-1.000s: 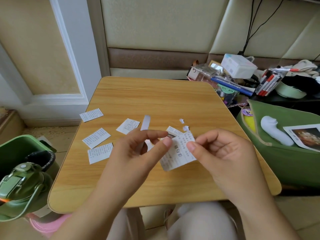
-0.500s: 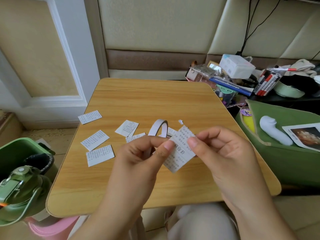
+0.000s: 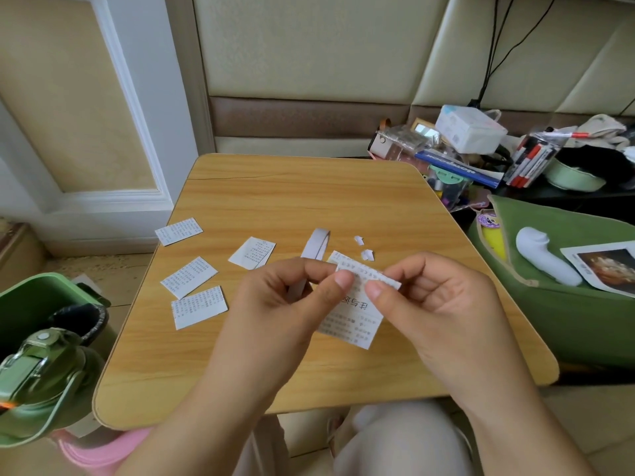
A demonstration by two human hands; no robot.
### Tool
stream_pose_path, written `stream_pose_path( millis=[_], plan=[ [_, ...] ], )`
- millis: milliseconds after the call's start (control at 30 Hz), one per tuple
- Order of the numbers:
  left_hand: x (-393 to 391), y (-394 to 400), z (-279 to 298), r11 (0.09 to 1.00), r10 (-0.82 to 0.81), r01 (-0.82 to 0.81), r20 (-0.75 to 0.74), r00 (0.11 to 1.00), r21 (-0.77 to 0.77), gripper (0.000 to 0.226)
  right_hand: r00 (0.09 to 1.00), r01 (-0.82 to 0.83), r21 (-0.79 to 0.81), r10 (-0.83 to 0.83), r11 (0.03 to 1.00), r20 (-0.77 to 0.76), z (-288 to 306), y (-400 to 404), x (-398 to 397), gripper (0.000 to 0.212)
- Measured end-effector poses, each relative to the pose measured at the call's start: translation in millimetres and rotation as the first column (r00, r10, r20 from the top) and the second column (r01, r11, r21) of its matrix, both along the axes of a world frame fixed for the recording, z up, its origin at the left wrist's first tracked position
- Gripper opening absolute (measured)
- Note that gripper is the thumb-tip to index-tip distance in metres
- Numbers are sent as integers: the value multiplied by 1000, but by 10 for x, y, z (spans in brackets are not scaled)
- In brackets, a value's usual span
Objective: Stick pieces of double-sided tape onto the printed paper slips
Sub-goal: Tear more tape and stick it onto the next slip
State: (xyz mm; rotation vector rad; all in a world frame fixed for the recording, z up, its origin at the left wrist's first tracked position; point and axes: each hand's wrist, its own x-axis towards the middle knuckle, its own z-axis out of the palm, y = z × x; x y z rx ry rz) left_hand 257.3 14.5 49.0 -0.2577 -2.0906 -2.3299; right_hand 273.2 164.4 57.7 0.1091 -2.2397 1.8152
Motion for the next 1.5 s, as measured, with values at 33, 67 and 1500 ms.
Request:
stream_pose_path(
  millis=[33,67,1500],
  plan=[
    [-1,8,5,999,-10,9,11,1000,36,17,1000,1,-1,-1,1000,-4,-2,-1,-5,7],
    [-2,20,9,998,-18,17,23,1000,65,17,1000,1,-10,-1,1000,-5,-4,-4,-11,7],
    [86,89,2,994,61,-64,44,997,90,18,989,144,-163,-148,976,-11,6,-127,27,19]
  ],
)
